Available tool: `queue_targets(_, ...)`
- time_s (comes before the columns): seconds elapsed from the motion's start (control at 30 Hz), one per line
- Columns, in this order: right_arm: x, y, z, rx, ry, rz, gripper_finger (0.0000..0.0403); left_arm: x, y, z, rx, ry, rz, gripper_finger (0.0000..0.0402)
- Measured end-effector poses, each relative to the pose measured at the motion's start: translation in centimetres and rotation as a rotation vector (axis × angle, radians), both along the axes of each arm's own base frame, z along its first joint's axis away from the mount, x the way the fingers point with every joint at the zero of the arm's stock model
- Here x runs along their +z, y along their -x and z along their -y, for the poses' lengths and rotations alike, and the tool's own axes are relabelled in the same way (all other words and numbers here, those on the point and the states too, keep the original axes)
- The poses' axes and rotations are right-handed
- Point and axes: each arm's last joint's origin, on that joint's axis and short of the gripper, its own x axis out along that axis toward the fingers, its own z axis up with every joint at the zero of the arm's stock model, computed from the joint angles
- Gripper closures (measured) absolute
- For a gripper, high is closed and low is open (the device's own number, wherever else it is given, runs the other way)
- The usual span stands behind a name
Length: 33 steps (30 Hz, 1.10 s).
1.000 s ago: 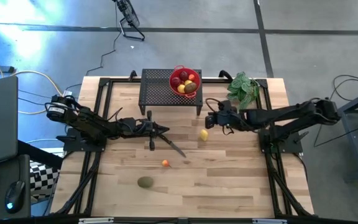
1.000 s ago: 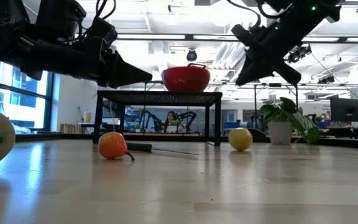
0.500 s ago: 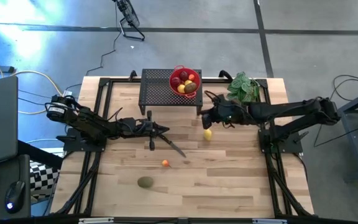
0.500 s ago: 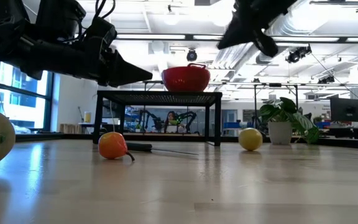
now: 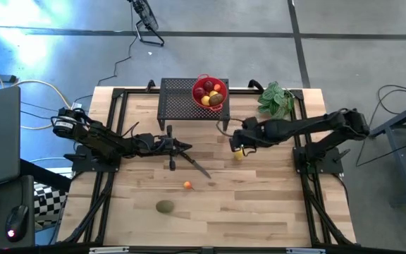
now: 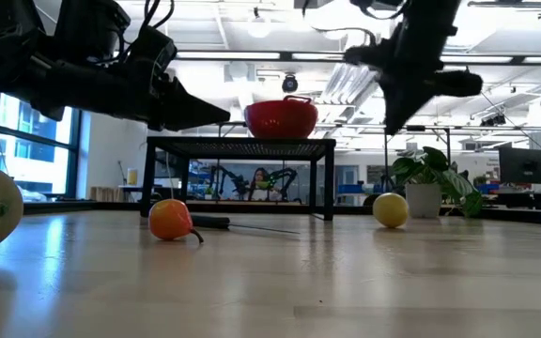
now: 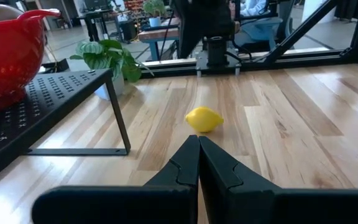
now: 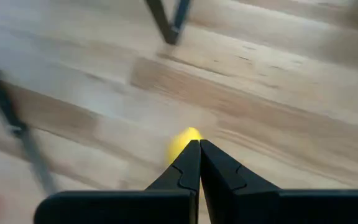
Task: Pick & Place Fruit
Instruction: Put the lemon into the colander on the shelf
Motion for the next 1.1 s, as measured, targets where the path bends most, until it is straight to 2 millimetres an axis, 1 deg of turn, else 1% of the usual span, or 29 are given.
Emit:
queue_targets(0.13,-1.6,-0.6,0.2,0.009,-0.009,-0.089,0.0393,0.0,0.0,0.0,0.000,0.003,-0.001,0.0402)
queue_targets(0.23,-2.8,-1.0,0.2,0.040,-0.006,-0.157,0.0370,0.0,0.0,0.0,0.001,0.004,-0.003,0.0402)
queue_targets(0.33,-4.0,-1.5,0.4,0.039,-0.030,-0.201,0.0330,-0.1,0.0,0.0,0.000,0.005,-0.006,0.0402)
queue_targets(0.47,-5.3,-2.1,0.6,0.009,-0.067,-0.236,0.0258,-0.1,0.0,0.0,0.000,0.005,-0.007,0.0402)
queue_targets(0.6,-5.9,-2.3,0.6,0.008,-0.093,-0.249,0.0187,-0.1,0.0,0.0,0.000,0.005,-0.009,0.0402)
queue_targets(0.7,-6.0,-2.4,0.6,-0.007,-0.114,-0.238,0.0149,-0.2,0.0,0.0,0.000,0.005,-0.015,0.0402)
queue_targets(0.77,-6.0,-2.5,0.5,-0.010,-0.123,-0.223,0.0135,-0.2,0.0,0.0,0.000,0.005,-0.023,0.0402)
queue_targets(0.87,-5.9,-2.6,0.4,-0.003,-0.118,-0.211,0.0130,-0.3,0.0,0.0,0.000,0.005,-0.030,0.0402)
queue_targets(1.1,-6.0,-2.9,0.4,0.002,-0.090,-0.190,0.0138,-0.3,0.0,0.0,0.000,0.005,-0.030,0.0402)
